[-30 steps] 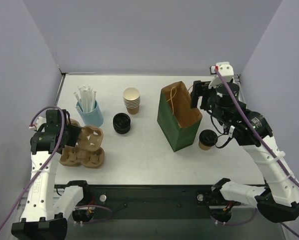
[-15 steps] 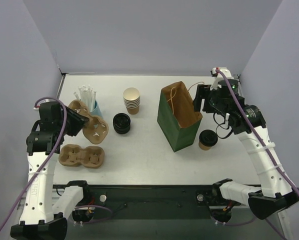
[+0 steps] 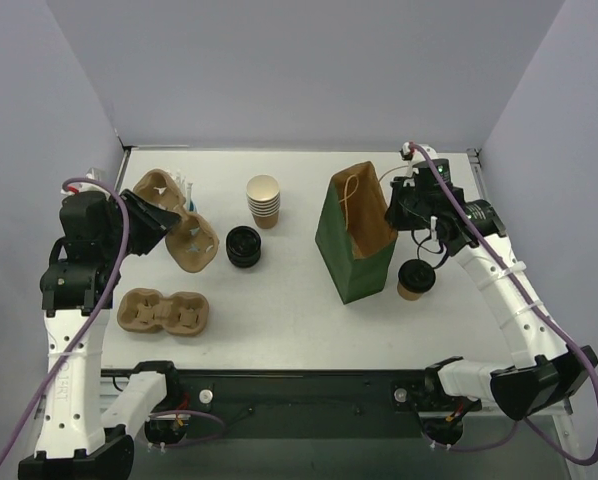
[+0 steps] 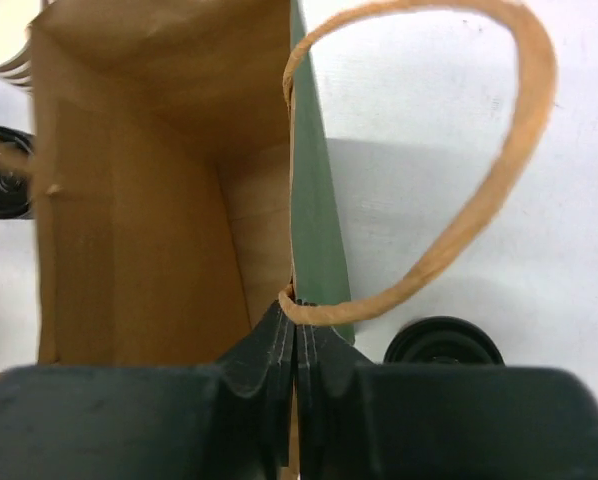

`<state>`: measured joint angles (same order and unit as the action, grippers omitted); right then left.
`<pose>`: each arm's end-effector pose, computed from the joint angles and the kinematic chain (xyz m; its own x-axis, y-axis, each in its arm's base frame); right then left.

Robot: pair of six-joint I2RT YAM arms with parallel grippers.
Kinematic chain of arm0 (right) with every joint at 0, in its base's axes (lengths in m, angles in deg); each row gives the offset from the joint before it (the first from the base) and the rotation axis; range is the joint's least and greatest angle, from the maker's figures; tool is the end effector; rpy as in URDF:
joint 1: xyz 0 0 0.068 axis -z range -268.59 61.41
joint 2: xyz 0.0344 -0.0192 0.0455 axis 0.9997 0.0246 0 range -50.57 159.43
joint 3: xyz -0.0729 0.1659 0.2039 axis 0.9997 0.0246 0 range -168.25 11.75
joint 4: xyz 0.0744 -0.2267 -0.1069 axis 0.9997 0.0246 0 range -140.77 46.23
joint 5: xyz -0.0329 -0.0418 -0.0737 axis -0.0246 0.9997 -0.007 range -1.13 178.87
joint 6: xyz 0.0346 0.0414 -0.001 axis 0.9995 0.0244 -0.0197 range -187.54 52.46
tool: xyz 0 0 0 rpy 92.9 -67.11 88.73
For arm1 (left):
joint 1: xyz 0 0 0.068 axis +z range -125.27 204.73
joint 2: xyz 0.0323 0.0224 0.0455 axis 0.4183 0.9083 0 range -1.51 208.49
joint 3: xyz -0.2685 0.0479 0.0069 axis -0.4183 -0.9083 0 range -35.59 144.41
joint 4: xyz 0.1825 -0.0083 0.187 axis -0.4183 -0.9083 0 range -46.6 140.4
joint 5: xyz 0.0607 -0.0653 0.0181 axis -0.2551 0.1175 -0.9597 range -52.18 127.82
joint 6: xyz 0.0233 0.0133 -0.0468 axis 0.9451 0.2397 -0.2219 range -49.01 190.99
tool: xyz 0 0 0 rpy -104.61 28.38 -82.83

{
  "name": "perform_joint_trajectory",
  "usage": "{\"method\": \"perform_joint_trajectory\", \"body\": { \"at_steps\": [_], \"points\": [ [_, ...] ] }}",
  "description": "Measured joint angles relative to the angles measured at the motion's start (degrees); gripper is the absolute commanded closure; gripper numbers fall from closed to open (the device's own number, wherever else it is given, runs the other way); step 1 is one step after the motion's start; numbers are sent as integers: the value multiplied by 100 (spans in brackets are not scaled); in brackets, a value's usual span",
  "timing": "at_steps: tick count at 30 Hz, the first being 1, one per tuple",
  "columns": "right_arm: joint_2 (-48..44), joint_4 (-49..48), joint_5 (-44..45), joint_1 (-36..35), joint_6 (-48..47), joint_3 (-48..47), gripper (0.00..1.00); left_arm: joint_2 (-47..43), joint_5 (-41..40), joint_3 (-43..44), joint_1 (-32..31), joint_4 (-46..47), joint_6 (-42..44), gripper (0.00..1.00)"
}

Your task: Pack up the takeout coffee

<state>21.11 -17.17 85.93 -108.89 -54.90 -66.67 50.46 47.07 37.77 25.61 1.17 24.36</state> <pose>0.2536 0.0957 0.4028 -0.4988 0.0485 -0.8654 -0.2872 0.9328 0.2178 0.1601 -0.0033 0.4157 -0.4129 -0.7240 -0.5526 -0.2522 0.6739 -0.6945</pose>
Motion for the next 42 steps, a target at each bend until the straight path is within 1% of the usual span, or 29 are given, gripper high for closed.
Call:
{"method": "perform_joint_trajectory", "body": {
  "at_steps": [3, 8, 13, 20, 22, 25, 27, 30, 34, 35, 37, 39, 40, 42],
  "points": [
    [2, -9, 122, -313, 127, 0, 100, 2, 63, 39, -4, 0, 61, 80],
    [2, -192, 367, -1073, 535, 0, 100, 55, 173, 229, -4, -31, 149, 80],
    [2, -498, 695, -1735, 1078, 0, 100, 192, 240, 706, -4, -59, 243, 82],
    [170, -909, 1473, -2636, 1797, -2, 100, 376, 363, 1408, -4, -92, 321, 83],
    [269, -977, 1569, -2758, 1971, -2, 100, 378, 450, 1502, -4, -70, 319, 85],
    [321, -1200, 1690, -2778, 2288, 96, 100, 380, 566, 1587, -11, -61, 295, 89],
    [289, -1397, 1755, -2780, 2481, 210, 100, 400, 603, 1615, -50, -52, 275, 90],
    [251, -1635, 1843, -2796, 2782, 380, 100, 496, 601, 1687, -295, -17, 245, 90],
    [245, -1926, 1950, -2898, 3145, 592, 100, 662, 393, 1740, -846, 0, 210, 90],
    [240, -2006, 1974, -2905, 3230, 660, 98, 723, 289, 1781, -1060, -4, 203, 90],
    [229, -2118, 2028, -2927, 3364, 782, 89, 870, 92, 1928, -1482, 0, 201, 90],
    [195, -2194, 2079, -2927, 3440, 866, 85, 1036, -127, 2116, -1882, -17, 205, 90],
    [166, -2205, 2118, -2927, 3453, 901, 79, 1119, -236, 2216, -2059, -20, 208, 90],
    [61, -2214, 2203, -2924, 3447, 964, 72, 1272, -487, 2391, -2396, -20, 212, 90]
  ]
}}
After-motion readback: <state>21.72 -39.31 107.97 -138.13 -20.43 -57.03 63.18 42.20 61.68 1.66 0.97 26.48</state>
